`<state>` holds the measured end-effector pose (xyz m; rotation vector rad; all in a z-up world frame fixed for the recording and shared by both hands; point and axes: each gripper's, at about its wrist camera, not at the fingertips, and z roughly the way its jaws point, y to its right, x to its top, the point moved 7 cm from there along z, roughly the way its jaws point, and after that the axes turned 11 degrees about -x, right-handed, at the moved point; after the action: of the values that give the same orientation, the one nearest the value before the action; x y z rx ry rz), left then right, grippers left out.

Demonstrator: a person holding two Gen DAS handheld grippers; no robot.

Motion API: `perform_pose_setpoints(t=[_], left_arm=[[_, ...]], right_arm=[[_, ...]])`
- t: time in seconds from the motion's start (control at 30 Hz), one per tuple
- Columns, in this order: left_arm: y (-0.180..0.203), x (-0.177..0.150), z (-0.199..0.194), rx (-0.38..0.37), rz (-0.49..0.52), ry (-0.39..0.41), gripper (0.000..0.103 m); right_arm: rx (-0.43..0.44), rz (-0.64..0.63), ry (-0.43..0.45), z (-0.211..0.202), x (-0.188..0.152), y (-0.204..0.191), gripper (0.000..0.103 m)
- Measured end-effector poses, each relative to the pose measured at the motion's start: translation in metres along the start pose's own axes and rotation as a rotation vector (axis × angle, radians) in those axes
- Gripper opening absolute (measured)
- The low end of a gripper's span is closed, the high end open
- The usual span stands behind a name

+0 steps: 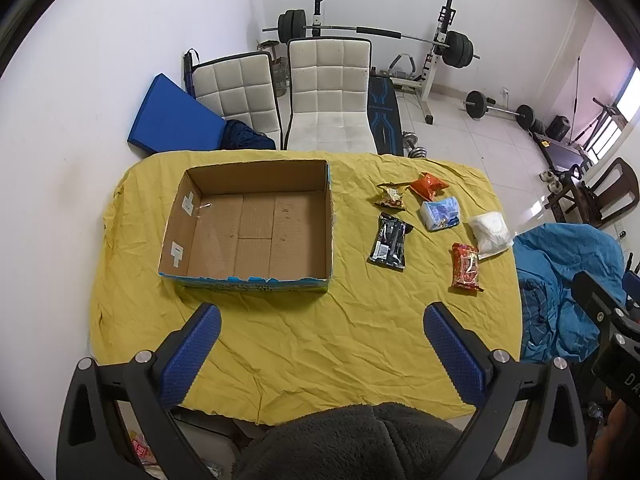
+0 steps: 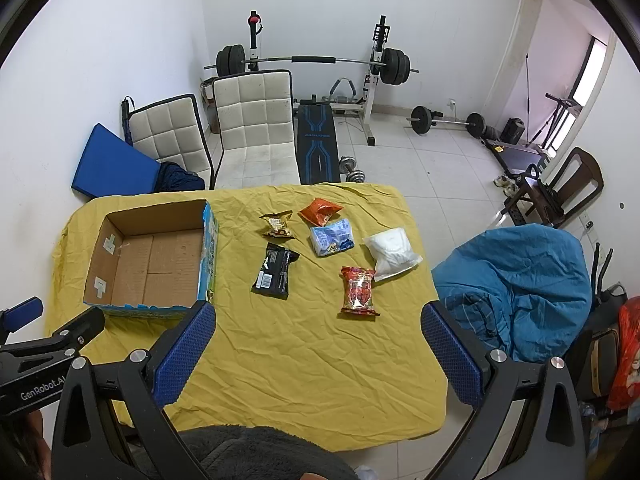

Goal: Organize snacks

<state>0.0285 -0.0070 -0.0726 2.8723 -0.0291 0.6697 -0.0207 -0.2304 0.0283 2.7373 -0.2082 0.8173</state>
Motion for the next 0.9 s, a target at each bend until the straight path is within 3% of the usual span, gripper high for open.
perform_pose_setpoints(t=[0.9], left_arm=[[-0.002,0.0062,-0.0014,-0.003,-0.006,0.003,0.103]], right_arm=[[-0.003,-0.001,0.007,0.0045,0.0052,0.0019,0.103]])
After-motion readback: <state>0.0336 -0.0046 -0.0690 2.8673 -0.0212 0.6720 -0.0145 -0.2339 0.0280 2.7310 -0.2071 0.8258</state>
